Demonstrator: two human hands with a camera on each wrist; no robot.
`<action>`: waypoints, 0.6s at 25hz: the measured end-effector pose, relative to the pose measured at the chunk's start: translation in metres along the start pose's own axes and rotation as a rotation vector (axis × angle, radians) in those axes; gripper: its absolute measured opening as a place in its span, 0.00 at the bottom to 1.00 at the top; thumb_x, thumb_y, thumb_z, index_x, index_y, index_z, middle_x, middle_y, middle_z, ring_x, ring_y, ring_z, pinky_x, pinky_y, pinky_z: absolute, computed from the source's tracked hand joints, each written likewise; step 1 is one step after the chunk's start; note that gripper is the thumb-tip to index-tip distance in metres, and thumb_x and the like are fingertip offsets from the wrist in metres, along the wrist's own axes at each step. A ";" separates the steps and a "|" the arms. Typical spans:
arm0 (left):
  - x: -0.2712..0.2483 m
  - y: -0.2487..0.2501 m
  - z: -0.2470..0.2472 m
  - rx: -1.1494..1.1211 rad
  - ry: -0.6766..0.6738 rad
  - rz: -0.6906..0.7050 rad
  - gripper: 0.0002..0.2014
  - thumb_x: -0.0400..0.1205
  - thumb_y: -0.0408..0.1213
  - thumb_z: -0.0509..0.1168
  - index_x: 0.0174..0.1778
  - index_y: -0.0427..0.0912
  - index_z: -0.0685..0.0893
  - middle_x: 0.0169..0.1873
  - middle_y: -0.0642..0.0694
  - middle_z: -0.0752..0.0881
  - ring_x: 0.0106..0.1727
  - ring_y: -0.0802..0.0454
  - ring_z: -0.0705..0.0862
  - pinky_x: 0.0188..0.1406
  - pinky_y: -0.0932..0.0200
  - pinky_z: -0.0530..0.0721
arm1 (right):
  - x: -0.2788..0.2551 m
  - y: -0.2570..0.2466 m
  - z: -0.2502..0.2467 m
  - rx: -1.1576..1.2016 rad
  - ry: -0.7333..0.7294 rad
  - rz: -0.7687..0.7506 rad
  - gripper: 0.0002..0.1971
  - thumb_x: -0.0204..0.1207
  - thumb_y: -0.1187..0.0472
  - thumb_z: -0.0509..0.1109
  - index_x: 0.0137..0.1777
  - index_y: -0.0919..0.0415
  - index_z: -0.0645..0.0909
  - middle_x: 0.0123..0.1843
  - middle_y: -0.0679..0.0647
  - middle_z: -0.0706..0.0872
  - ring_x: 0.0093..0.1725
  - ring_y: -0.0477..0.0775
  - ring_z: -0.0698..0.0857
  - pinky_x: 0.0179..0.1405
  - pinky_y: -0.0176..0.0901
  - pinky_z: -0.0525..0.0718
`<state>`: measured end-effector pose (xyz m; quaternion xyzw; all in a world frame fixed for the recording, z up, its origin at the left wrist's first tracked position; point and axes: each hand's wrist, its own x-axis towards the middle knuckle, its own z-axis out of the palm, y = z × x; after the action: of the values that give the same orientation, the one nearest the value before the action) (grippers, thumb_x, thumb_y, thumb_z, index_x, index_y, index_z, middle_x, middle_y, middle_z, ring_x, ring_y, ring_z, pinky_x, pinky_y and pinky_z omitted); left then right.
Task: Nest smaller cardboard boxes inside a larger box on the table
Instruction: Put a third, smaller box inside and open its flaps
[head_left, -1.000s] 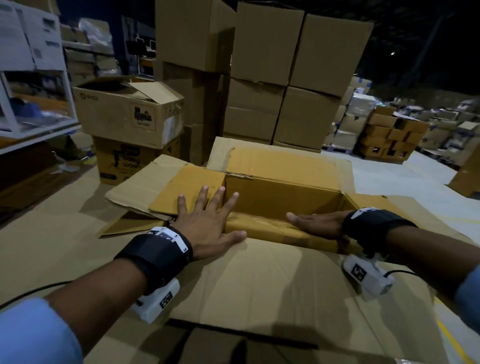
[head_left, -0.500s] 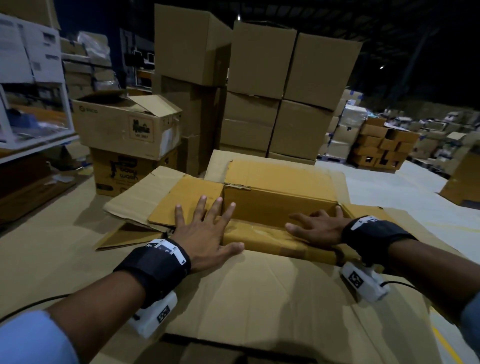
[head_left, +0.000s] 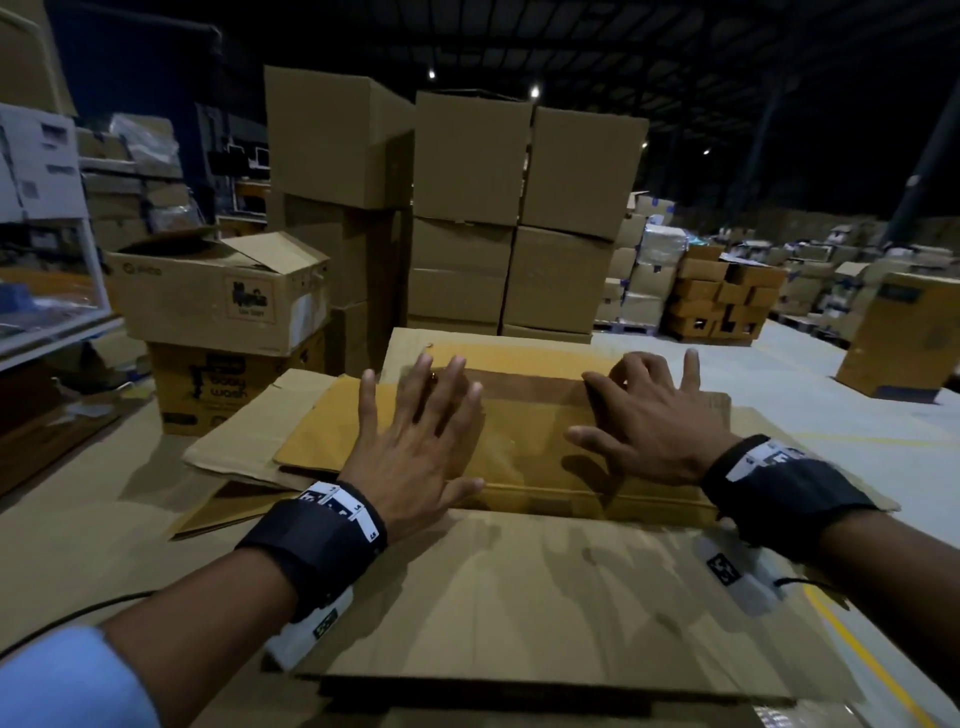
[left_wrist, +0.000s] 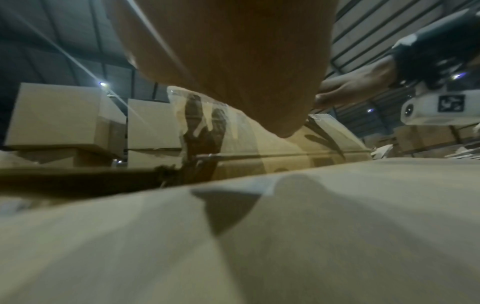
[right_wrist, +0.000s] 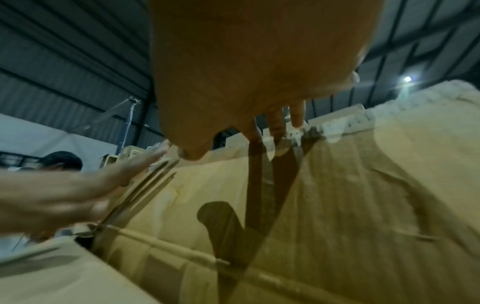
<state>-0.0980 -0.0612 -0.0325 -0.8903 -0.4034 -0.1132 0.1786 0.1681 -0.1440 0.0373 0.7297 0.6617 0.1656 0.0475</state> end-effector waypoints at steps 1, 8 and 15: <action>0.003 0.004 -0.008 0.023 0.040 -0.003 0.48 0.79 0.75 0.41 0.82 0.50 0.24 0.79 0.44 0.18 0.80 0.37 0.20 0.73 0.17 0.35 | -0.007 -0.001 -0.001 -0.005 0.054 -0.007 0.48 0.67 0.17 0.32 0.81 0.42 0.57 0.79 0.58 0.64 0.85 0.65 0.50 0.74 0.86 0.40; 0.013 0.034 -0.061 0.039 0.019 -0.007 0.45 0.77 0.73 0.22 0.87 0.51 0.40 0.87 0.44 0.41 0.87 0.40 0.36 0.72 0.18 0.31 | -0.067 -0.016 0.004 -0.046 0.250 -0.029 0.44 0.77 0.23 0.33 0.80 0.49 0.66 0.83 0.51 0.70 0.88 0.63 0.43 0.72 0.88 0.34; -0.005 0.060 -0.078 -0.313 -0.426 0.056 0.44 0.81 0.70 0.28 0.63 0.50 0.84 0.65 0.44 0.85 0.73 0.43 0.77 0.80 0.24 0.44 | -0.127 -0.026 0.016 0.135 0.244 -0.081 0.39 0.83 0.31 0.31 0.77 0.46 0.74 0.80 0.44 0.74 0.88 0.54 0.43 0.77 0.81 0.34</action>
<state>-0.0600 -0.1333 0.0232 -0.9217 -0.3845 0.0207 -0.0473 0.1394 -0.2627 -0.0078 0.6783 0.7012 0.2062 -0.0756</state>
